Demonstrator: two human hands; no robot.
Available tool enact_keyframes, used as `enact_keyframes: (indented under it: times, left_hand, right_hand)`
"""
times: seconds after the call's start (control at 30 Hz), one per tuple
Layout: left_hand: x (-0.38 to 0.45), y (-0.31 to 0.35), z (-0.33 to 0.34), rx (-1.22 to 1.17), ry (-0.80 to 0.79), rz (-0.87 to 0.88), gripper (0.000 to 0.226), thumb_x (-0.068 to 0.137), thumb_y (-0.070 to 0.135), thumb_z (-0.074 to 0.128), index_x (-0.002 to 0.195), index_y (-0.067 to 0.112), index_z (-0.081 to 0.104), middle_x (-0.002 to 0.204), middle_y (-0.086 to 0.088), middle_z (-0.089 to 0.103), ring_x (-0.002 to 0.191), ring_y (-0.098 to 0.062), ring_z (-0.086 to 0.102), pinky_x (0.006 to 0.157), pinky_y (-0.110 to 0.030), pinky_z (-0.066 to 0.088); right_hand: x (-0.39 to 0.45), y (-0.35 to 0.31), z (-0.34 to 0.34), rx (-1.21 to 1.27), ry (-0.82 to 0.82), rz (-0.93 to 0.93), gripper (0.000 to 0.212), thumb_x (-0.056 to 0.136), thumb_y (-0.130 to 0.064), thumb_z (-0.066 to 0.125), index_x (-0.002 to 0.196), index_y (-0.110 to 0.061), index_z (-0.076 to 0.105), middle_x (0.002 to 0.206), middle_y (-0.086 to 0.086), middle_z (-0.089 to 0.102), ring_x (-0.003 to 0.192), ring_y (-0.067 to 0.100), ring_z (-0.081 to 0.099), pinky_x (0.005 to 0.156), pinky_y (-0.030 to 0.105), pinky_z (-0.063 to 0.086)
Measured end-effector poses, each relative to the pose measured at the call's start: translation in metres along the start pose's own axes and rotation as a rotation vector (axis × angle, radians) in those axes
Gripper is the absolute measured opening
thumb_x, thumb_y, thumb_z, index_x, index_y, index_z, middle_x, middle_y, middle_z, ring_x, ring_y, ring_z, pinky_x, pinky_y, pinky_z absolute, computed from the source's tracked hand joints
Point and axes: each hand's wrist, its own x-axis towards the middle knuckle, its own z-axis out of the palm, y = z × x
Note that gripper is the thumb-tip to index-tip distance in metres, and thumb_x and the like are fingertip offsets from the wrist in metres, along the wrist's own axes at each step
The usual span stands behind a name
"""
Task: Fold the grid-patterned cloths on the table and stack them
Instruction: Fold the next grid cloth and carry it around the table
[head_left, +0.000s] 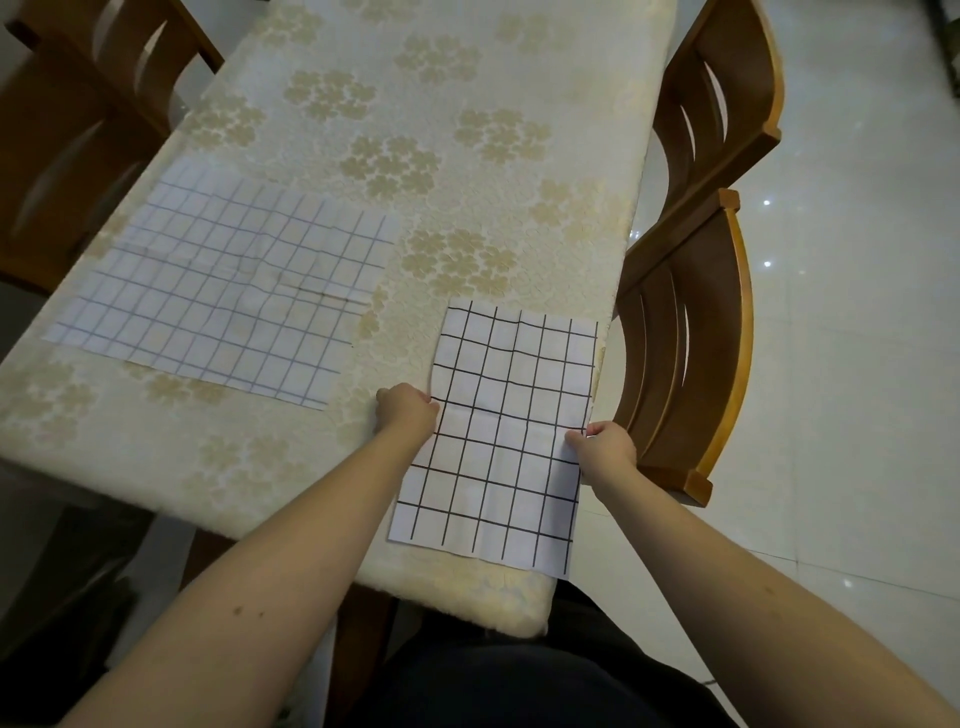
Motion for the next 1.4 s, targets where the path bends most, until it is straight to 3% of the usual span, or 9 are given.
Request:
enact_keyframes:
  times: [0.2, 0.3, 0.4, 0.5, 0.73, 0.93, 1.13, 1.3, 1.4]
  left_hand:
    - [-0.005, -0.021, -0.016, -0.260, -0.057, 0.156, 0.016, 0.089, 0.018, 0.068, 0.100, 0.013, 0.058, 0.084, 0.002, 0.058, 0.084, -0.017, 0.056, 0.061, -0.021, 0.041]
    - [-0.007, -0.030, -0.023, -0.353, -0.111, 0.160, 0.026, 0.088, 0.016, 0.070, 0.109, 0.014, 0.054, 0.090, 0.002, 0.058, 0.087, -0.015, 0.056, 0.063, -0.016, 0.041]
    - [-0.005, -0.043, -0.027, -0.405, -0.165, 0.132, 0.039, 0.087, 0.016, 0.072, 0.123, 0.010, 0.057, 0.109, -0.005, 0.064, 0.098, -0.019, 0.061, 0.084, -0.028, 0.051]
    - [-0.003, -0.056, -0.031, -0.485, -0.177, 0.074, 0.046, 0.087, 0.015, 0.072, 0.128, 0.005, 0.057, 0.116, -0.010, 0.065, 0.106, -0.025, 0.063, 0.095, -0.039, 0.052]
    - [-0.011, -0.082, -0.045, -0.585, -0.272, 0.042, 0.019, 0.092, 0.007, 0.060, 0.110, 0.010, 0.064, 0.097, -0.009, 0.070, 0.086, -0.023, 0.067, 0.079, -0.039, 0.057]
    - [-0.016, -0.104, -0.055, -0.621, -0.323, 0.083, 0.018, 0.092, 0.005, 0.063, 0.107, 0.014, 0.066, 0.096, -0.012, 0.071, 0.085, -0.024, 0.068, 0.076, -0.039, 0.058]
    - [-0.024, -0.114, -0.061, -0.727, -0.297, 0.107, 0.014, 0.089, 0.001, 0.065, 0.091, 0.015, 0.071, 0.088, -0.006, 0.075, 0.083, -0.020, 0.071, 0.069, -0.030, 0.058]
    - [-0.029, -0.119, -0.064, -0.701, -0.225, 0.171, 0.021, 0.090, -0.004, 0.061, 0.085, 0.014, 0.071, 0.085, -0.005, 0.073, 0.079, -0.019, 0.071, 0.064, -0.025, 0.056]
    - [-0.027, -0.124, -0.065, -0.621, -0.166, 0.224, 0.028, 0.089, -0.012, 0.052, 0.082, 0.009, 0.070, 0.089, -0.011, 0.072, 0.085, -0.026, 0.070, 0.071, -0.026, 0.058]
  right_hand:
    - [-0.003, 0.003, -0.004, 0.046, -0.017, -0.058, 0.016, 0.088, -0.021, 0.065, 0.080, -0.017, 0.052, 0.081, 0.004, 0.055, 0.078, 0.023, 0.055, 0.083, 0.046, 0.057]
    - [-0.006, 0.002, -0.008, 0.081, -0.054, -0.105, 0.011, 0.088, -0.022, 0.066, 0.088, -0.017, 0.056, 0.089, 0.007, 0.059, 0.076, 0.021, 0.055, 0.073, 0.038, 0.056]
    - [-0.012, 0.001, -0.013, 0.173, -0.158, -0.078, 0.019, 0.090, -0.021, 0.067, 0.105, -0.016, 0.056, 0.096, 0.007, 0.062, 0.080, 0.020, 0.062, 0.058, 0.031, 0.053]
    - [-0.019, -0.001, -0.012, 0.267, -0.312, -0.029, 0.020, 0.089, -0.019, 0.069, 0.106, -0.012, 0.060, 0.103, 0.011, 0.067, 0.092, 0.027, 0.068, 0.070, 0.037, 0.061]
    - [-0.025, 0.000, -0.001, 0.121, -0.419, -0.130, 0.022, 0.088, -0.012, 0.068, 0.104, 0.002, 0.064, 0.094, 0.018, 0.066, 0.082, 0.028, 0.064, 0.083, 0.046, 0.057]
    - [-0.037, -0.002, 0.002, 0.136, -0.468, -0.227, 0.015, 0.094, -0.008, 0.059, 0.105, -0.015, 0.068, 0.090, 0.005, 0.073, 0.079, 0.019, 0.069, 0.059, 0.024, 0.056]
    - [-0.042, -0.006, 0.008, 0.163, -0.423, -0.281, 0.016, 0.094, -0.003, 0.058, 0.096, -0.011, 0.072, 0.092, 0.008, 0.072, 0.088, 0.023, 0.069, 0.073, 0.026, 0.059]
    - [-0.039, -0.006, 0.013, 0.039, -0.326, -0.326, 0.028, 0.093, 0.003, 0.050, 0.088, -0.008, 0.075, 0.098, 0.014, 0.074, 0.097, 0.036, 0.066, 0.091, 0.053, 0.053]
    - [-0.048, -0.008, 0.012, -0.004, -0.264, -0.404, 0.032, 0.096, 0.002, 0.046, 0.090, -0.014, 0.074, 0.088, -0.003, 0.071, 0.085, 0.019, 0.062, 0.086, 0.040, 0.054]
